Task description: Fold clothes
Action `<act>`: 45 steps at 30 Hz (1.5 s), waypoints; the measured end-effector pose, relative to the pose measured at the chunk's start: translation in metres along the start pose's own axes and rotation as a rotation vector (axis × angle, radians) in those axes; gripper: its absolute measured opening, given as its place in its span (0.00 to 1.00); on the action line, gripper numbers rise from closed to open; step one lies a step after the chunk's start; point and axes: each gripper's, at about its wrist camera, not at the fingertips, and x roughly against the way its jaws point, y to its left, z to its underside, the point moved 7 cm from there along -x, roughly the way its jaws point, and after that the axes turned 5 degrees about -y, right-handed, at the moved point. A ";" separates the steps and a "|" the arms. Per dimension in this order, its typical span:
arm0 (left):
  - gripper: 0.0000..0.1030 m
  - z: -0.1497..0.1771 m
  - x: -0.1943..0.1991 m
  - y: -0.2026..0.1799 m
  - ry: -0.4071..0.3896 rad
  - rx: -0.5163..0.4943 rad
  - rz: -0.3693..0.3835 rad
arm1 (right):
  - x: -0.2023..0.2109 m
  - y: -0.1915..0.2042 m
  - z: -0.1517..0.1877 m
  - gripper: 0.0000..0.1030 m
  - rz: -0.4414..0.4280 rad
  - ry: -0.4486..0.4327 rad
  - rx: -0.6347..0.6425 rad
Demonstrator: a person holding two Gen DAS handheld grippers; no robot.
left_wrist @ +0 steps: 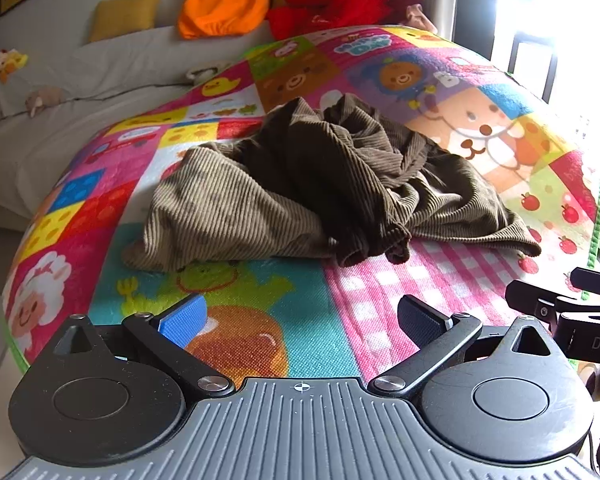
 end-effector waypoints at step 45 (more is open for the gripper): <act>1.00 0.009 -0.006 0.000 0.055 0.014 0.002 | 0.001 0.002 0.009 1.00 -0.012 -0.004 0.002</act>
